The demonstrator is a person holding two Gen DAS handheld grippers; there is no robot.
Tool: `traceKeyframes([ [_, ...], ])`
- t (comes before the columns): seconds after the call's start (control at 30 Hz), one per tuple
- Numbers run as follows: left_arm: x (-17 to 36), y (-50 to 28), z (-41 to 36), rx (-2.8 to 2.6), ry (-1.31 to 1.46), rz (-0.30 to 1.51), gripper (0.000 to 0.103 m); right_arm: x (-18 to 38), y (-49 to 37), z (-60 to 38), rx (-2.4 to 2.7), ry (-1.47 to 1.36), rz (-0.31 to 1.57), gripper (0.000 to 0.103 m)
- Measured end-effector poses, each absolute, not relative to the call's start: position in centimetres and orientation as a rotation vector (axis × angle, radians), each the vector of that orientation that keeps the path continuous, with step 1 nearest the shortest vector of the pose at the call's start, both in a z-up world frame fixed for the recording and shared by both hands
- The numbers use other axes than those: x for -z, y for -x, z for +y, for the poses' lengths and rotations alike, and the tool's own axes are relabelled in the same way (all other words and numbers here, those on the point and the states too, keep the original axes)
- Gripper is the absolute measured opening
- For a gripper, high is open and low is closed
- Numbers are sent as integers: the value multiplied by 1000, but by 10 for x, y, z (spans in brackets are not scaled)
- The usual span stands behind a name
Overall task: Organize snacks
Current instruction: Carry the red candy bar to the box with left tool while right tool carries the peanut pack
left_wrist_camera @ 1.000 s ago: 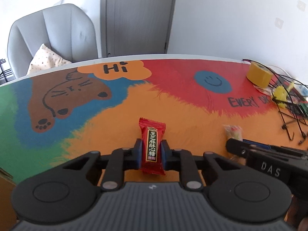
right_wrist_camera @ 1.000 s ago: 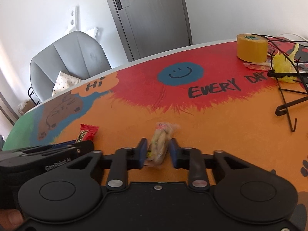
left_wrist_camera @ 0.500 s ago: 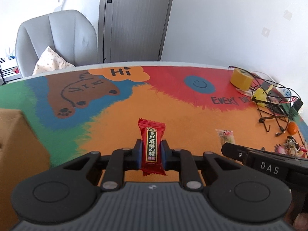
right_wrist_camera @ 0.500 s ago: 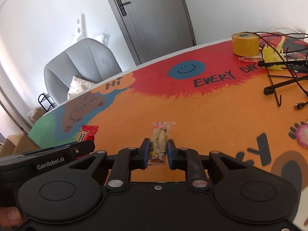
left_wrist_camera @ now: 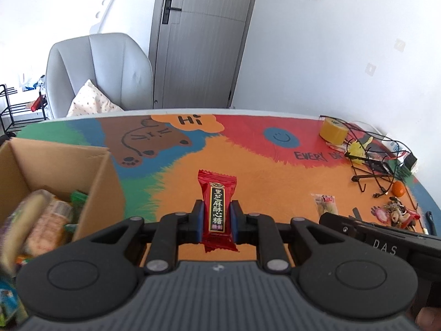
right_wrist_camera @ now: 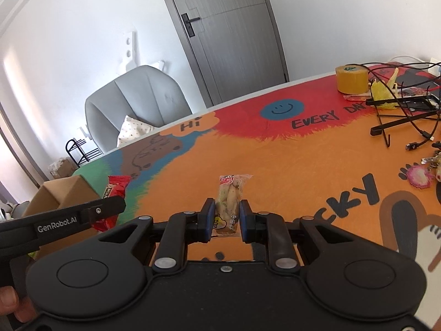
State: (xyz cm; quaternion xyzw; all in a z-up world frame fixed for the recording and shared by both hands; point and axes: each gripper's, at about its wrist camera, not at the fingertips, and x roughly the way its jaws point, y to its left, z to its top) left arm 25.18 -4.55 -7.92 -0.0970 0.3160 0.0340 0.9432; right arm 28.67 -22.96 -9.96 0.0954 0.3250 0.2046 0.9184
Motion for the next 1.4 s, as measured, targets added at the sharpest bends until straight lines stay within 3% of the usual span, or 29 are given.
traceKeyframes([
  [0.77,28,-146,15,-159,257,487,18,57,-208,-191,-522,-167,540,20],
  [1.4,20,-107,96,-242,312,491,18,36,-188,-127,-643,-136,516,20],
])
